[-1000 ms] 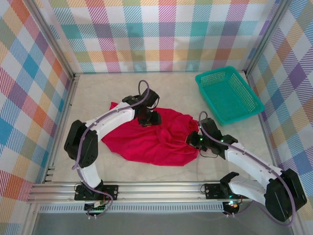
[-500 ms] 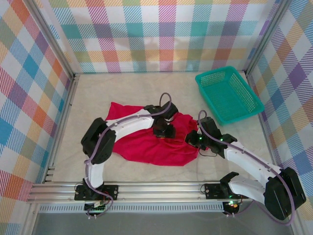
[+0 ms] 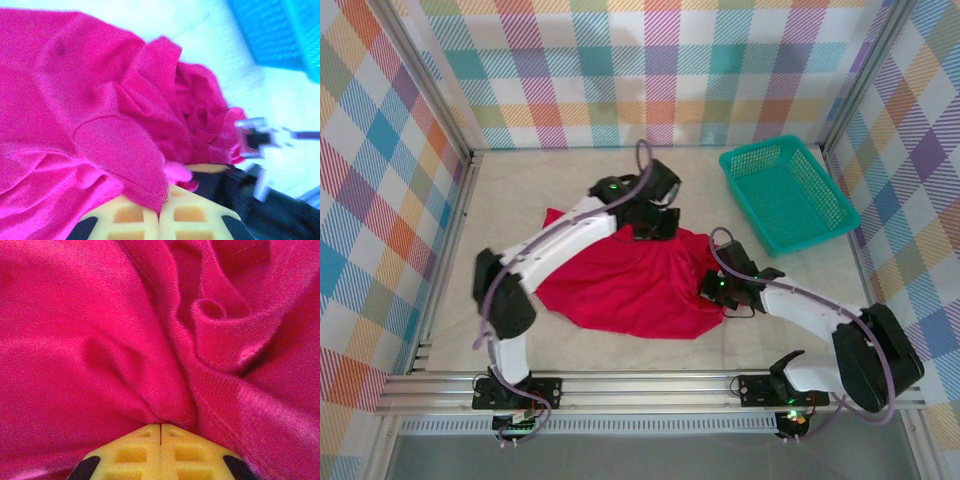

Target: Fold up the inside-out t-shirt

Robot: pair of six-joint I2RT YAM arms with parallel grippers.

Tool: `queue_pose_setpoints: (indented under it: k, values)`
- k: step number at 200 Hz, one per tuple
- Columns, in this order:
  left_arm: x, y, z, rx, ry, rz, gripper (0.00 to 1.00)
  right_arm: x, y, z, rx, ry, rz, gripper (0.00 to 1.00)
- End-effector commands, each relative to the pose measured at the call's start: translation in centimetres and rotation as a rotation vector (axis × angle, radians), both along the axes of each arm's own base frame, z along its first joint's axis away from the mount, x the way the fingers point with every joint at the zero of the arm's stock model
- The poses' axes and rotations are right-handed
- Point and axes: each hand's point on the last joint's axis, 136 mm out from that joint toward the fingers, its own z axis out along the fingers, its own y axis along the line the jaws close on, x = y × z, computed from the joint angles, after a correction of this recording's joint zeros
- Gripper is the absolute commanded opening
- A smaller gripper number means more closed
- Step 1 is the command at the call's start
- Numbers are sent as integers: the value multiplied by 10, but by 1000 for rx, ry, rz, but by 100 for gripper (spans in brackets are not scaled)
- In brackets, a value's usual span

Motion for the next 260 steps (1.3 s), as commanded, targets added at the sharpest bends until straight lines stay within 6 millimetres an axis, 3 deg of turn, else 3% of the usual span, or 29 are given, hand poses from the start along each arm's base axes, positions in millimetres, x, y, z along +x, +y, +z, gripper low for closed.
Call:
queue_pose_setpoints:
  k: [1, 28, 43, 73, 104, 126, 162, 187, 200, 217, 260]
  values:
    - [-8, 37, 0, -53, 14, 78, 0, 0, -4, -10, -24, 27, -24, 0]
    - [-33, 60, -58, -27, 91, 116, 0, 1, 0, 4, -10, 10, -5, 0]
    - [-46, 64, -90, -9, 163, 116, 0, 1, 3, 18, 7, -15, 14, 17]
    - [-56, 64, -125, -12, 225, 133, 0, 1, 13, 44, 34, -60, 46, 27]
    - [-53, 65, -124, 3, 214, 130, 0, 0, 40, 56, 67, -55, 108, 39]
    - [-51, 67, -120, 12, 197, 131, 0, 2, 63, 57, 67, -53, 153, 42]
    - [-52, 69, -119, 17, 201, 131, 0, 25, 74, 38, -37, -29, 179, 51]
    - [-53, 71, -114, 14, 191, 133, 0, 33, 81, 27, -70, -12, 213, 52]
    - [-52, 73, -111, 12, 184, 137, 0, 36, 85, 24, -70, -6, 226, 50]
    - [-52, 74, -108, 8, 182, 139, 0, 39, 86, 24, -83, -11, 233, 39]
    - [-53, 76, -102, 2, 176, 141, 0, 44, 78, 40, -146, -29, 237, 0]
